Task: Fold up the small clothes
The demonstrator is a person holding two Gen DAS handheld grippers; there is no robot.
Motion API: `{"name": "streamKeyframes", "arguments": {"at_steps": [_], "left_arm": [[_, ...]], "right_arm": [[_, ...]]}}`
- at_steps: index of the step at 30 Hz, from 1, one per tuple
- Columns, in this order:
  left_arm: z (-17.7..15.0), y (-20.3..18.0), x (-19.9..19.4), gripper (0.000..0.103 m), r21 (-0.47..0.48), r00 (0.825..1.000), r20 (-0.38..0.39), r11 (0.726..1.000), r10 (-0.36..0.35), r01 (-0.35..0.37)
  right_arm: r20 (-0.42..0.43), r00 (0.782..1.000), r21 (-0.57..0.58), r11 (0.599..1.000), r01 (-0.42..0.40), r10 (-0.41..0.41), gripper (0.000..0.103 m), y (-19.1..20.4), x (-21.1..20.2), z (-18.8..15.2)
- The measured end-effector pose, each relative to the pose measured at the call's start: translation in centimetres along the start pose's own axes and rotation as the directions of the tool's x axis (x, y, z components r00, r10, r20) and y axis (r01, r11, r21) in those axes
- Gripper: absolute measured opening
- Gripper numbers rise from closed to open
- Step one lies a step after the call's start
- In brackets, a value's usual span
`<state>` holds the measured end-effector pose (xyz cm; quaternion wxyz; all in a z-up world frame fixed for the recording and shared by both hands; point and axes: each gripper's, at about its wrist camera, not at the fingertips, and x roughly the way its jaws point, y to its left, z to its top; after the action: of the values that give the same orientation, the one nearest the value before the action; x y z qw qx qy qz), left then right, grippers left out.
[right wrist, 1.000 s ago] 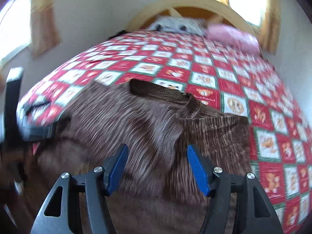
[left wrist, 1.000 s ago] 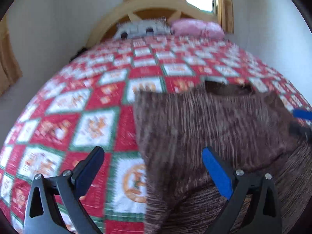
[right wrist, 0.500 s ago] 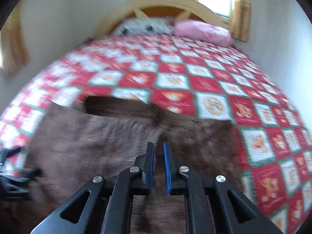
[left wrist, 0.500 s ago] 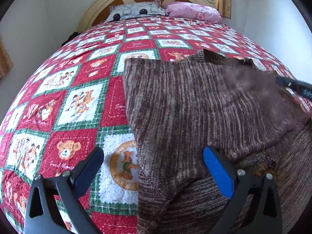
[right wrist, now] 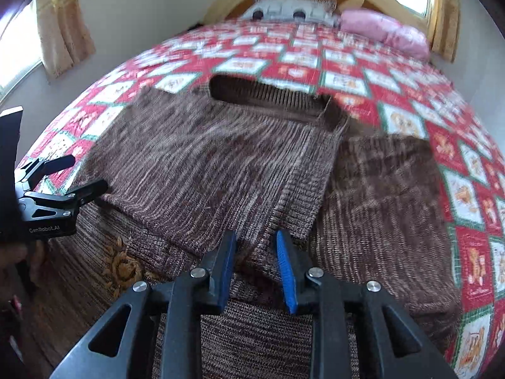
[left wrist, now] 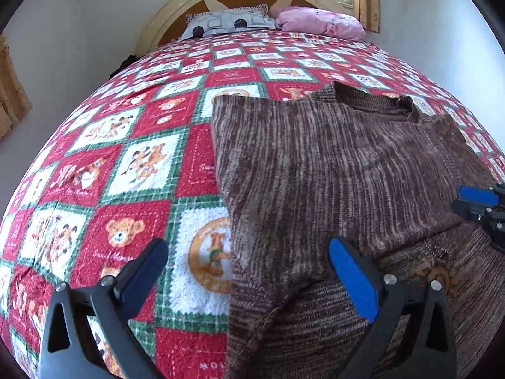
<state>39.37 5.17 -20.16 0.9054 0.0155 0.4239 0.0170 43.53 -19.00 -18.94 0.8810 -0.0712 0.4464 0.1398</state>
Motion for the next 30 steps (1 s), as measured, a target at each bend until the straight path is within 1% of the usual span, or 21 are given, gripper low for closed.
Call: {"name": "streamKeyframes", "arguments": {"at_steps": [3,9,14,17,19,21,24,30], "left_arm": [[-0.2,0.3,-0.2,0.103,-0.010,1.000,0.004,1.000,0.002,-0.002],[0.0,0.4,0.0,0.103,-0.021,1.000,-0.007,1.000,-0.014,0.014],[-0.2,0.5,-0.2,0.103,-0.028,1.000,-0.002,0.999,-0.017,0.016],[-0.7,0.9,-0.9,0.103,-0.047,1.000,0.006,0.999,-0.022,0.022],[-1.2,1.3,-1.4,0.103,-0.064,1.000,0.009,0.997,-0.030,0.030],[-1.5,1.5,-2.2,0.103,-0.071,0.999,0.027,0.997,-0.029,0.031],[-1.9,1.6,-3.4,0.103,-0.073,0.999,0.049,0.997,-0.016,0.019],[-3.3,0.7,-6.1,0.103,-0.035,0.997,0.075,0.999,-0.030,0.033]], "right_arm": [[-0.011,1.000,0.034,0.999,-0.009,0.009,0.028,-0.3,-0.2,-0.3],[-0.019,0.999,-0.013,0.999,0.031,-0.032,0.028,0.6,-1.0,-1.0],[-0.011,0.999,-0.018,0.999,0.047,-0.048,0.029,0.7,-1.1,-1.2],[-0.001,0.999,-0.023,0.998,0.051,-0.051,0.036,0.7,-1.5,-1.5],[-0.009,0.999,-0.013,0.999,0.050,-0.051,0.049,0.4,-1.8,-2.0],[0.012,0.999,-0.001,0.999,0.036,-0.036,0.049,0.1,-2.5,-2.4],[0.022,0.999,0.006,0.999,0.040,-0.040,0.049,0.1,-3.8,-3.0],[0.047,0.999,0.005,1.000,0.020,-0.020,0.050,0.2,-6.5,-4.7]]}}
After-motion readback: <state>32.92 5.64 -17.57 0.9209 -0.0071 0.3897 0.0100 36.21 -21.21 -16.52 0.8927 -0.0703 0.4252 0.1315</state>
